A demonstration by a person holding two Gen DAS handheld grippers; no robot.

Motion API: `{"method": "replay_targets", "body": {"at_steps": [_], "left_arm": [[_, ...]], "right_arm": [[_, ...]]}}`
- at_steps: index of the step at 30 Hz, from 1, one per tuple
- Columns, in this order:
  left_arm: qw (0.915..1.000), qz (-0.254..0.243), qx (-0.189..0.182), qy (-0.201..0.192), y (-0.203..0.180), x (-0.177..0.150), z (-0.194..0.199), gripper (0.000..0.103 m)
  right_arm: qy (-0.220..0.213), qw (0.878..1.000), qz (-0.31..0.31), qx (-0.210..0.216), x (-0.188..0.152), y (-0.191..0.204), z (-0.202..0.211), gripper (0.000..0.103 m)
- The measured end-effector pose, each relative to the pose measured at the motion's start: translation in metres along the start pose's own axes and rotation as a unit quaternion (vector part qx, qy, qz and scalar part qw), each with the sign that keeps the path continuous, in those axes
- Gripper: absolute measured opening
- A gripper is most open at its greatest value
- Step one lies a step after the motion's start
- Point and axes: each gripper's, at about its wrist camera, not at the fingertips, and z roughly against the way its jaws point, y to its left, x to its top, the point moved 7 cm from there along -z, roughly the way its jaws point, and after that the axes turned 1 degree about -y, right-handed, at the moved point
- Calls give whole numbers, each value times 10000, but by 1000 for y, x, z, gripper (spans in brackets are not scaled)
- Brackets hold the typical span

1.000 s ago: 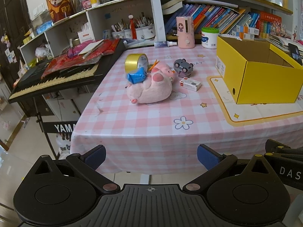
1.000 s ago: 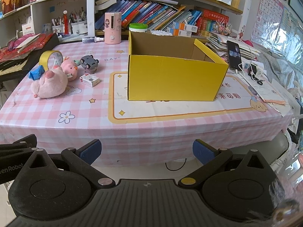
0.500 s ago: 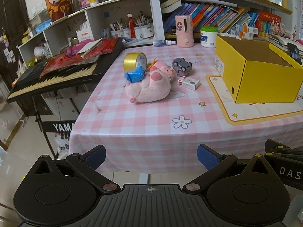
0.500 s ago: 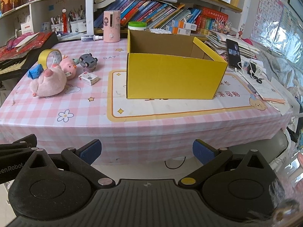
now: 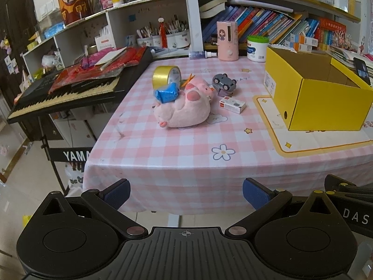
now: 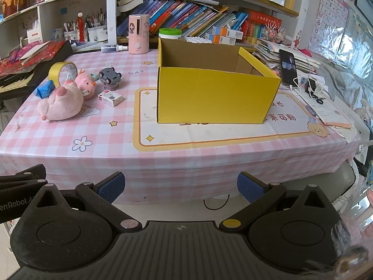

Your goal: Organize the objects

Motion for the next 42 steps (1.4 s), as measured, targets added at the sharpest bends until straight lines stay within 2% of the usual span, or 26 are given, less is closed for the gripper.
{"method": "replay_targets", "body": {"at_steps": [30,42], "left_arm": [[9998,-62,-177,-64,2,6,-5,103],[9993,170,-329,-113,15,7,-7,103]], "right_arm": [[-13,9999,-109,-37,1,-1,-1,103],[-140,9997,-155,86,6,9,0,100]]}}
